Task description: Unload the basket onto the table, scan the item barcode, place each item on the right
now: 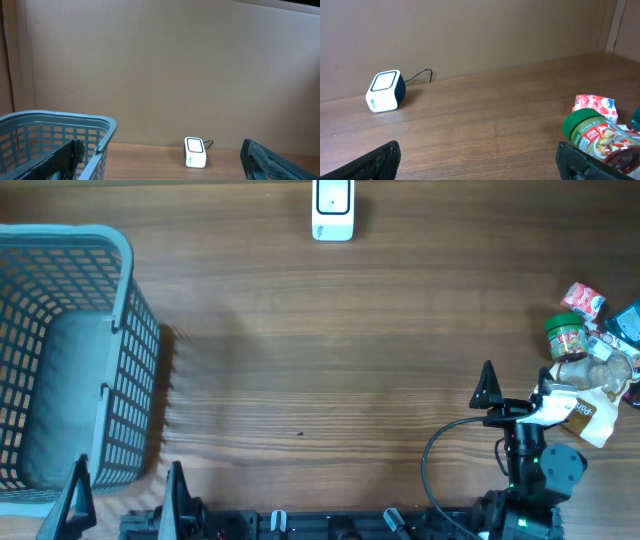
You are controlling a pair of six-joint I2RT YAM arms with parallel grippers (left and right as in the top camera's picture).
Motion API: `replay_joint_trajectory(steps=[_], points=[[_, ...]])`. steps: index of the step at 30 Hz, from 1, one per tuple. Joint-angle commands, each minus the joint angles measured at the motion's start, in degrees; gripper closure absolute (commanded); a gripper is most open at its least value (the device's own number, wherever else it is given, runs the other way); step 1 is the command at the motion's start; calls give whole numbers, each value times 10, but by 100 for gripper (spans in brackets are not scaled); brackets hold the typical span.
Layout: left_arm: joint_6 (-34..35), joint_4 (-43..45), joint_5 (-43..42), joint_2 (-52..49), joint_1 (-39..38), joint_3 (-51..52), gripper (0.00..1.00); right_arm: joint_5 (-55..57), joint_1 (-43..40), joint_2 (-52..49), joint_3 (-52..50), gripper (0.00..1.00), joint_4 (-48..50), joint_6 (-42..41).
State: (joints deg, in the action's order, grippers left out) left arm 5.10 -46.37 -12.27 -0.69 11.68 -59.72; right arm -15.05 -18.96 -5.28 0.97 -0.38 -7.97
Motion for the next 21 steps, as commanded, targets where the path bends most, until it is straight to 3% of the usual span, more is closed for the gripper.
replay_joint_trajectory(steps=[1,8,12,16,21], points=[[5,-1,-17,3,-2,-2,0,12,-1,-6,-1,0,3,-10],[-2,-86,50,3,-2,-2,0,12,-1,-6,-1,0,3,-10],[-1,-80,49,3,-2,-1,0,12,-1,-6,-1,0,3,-10],[-4,0,48,3,-2,47,0,12,-1,-6,-1,0,3,-10],[-3,174,24,4,-4,208,0,12,-1,-6,-1,0,3,-10]])
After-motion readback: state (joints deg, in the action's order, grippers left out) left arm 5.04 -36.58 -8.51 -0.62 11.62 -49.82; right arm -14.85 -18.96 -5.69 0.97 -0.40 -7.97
